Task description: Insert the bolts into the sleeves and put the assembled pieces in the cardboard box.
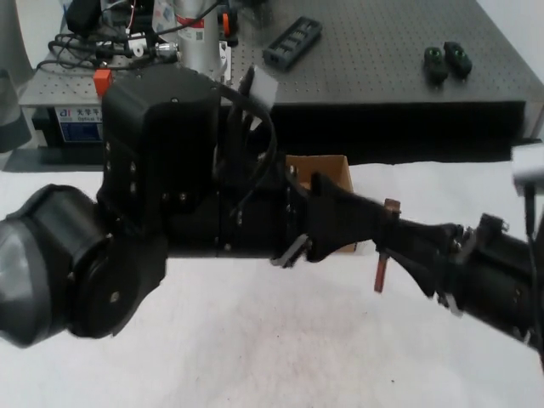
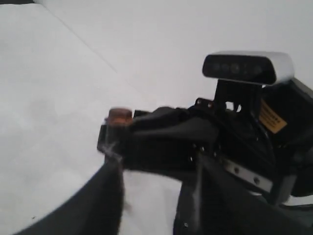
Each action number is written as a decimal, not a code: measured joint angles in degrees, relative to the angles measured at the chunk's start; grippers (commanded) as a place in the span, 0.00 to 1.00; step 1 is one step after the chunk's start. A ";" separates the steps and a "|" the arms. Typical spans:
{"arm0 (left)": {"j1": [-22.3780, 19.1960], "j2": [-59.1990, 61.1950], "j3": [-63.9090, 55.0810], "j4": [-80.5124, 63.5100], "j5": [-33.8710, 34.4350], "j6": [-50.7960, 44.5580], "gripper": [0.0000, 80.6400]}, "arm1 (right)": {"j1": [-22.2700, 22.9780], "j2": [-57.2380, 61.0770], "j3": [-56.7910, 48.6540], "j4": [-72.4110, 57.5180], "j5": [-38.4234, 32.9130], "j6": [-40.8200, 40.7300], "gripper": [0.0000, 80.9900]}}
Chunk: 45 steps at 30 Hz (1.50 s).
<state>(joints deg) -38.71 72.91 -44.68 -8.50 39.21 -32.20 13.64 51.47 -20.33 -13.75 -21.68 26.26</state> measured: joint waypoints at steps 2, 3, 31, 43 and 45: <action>0.05 -4.34 5.36 2.48 -7.57 1.81 0.03 | -0.81 6.96 -4.38 2.80 1.02 -3.53 0.00; 0.18 -7.11 7.48 2.89 -10.27 2.36 0.01 | -0.82 7.47 -4.77 2.80 1.02 -3.79 0.00; 0.19 -48.61 24.21 44.64 -47.06 5.53 0.01 | -0.94 68.14 -60.56 29.05 18.56 -13.32 0.46; 0.19 -53.24 27.97 47.55 -48.52 1.69 0.01 | -1.50 30.59 -31.91 27.56 18.34 -17.14 0.00; 0.19 -53.91 28.12 48.70 -49.84 1.72 0.01 | -1.50 25.20 -26.69 27.24 18.23 -17.72 0.00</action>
<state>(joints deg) -38.52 19.00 -16.56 40.20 -10.63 -30.48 12.14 76.67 -47.02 13.48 -3.44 8.54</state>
